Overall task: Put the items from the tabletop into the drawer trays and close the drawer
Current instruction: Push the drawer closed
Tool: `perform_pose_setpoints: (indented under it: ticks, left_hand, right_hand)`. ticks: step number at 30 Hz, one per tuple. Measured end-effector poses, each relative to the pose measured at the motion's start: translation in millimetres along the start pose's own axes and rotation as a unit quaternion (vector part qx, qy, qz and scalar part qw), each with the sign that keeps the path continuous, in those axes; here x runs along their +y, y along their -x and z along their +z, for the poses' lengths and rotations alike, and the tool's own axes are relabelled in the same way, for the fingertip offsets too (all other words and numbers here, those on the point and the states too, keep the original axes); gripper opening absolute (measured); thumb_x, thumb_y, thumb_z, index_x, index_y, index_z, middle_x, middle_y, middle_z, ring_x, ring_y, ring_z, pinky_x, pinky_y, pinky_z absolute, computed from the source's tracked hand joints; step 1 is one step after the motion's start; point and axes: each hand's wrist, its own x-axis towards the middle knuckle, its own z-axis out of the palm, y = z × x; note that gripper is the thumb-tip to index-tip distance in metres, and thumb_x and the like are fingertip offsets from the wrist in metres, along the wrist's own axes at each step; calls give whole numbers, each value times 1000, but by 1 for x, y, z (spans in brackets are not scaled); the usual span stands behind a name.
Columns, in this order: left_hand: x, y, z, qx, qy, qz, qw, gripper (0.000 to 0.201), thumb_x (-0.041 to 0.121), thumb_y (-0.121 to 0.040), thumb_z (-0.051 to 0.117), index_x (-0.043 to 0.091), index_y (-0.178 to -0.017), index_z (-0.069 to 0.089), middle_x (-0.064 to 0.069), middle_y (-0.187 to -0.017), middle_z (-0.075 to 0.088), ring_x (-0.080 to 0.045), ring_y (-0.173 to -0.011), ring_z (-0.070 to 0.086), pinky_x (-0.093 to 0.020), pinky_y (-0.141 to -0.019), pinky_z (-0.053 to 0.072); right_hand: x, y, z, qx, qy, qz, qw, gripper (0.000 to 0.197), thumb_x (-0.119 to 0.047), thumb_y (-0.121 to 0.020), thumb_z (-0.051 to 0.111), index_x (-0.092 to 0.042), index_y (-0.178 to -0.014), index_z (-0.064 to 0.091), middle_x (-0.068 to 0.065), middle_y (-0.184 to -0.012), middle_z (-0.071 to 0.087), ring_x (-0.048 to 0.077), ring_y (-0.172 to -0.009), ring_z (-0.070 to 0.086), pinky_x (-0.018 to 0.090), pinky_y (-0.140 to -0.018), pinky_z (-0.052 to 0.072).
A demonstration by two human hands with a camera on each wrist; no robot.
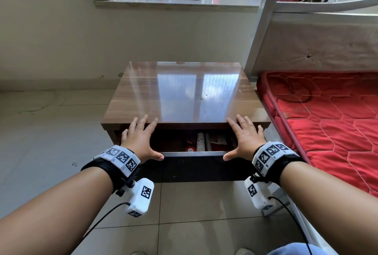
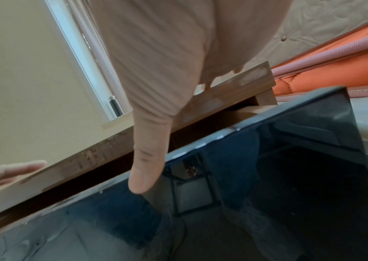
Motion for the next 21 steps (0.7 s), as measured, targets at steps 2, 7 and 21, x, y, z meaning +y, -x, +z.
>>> perform_pose_setpoints:
  ticks: [2,7,21]
  left_hand:
    - [-2,-3,0,-5,-4,-1,1000,123,55,-57,81,41,-150,4,8,-163,-8,-21,-150,-14,-50,-121,2]
    - [-2,-5,-2,16,-9,-3,1000,121,58,-50,82,43,-148,12,8,-162,3,-22,-150,-4,-52,-121,2]
    - [-3,-10,-2,57,-20,-2,998,110,66,-47,79,45,-142,26,8,-155,21,-22,-143,14,-48,-120,9]
  right_hand:
    - [0,-2,-1,-2,7,1,1000,128,-61,-57,80,-35,-153,-1,0,-164,-10,22,-150,-15,56,-119,-4]
    - [-1,-5,-5,21,26,-6,999,129,-67,-49,80,-34,-152,8,3,-163,4,26,-150,-3,56,-119,-1]
    - [0,-11,-6,58,44,-17,997,117,-70,-47,77,-34,-145,24,2,-153,25,29,-144,18,53,-119,8]
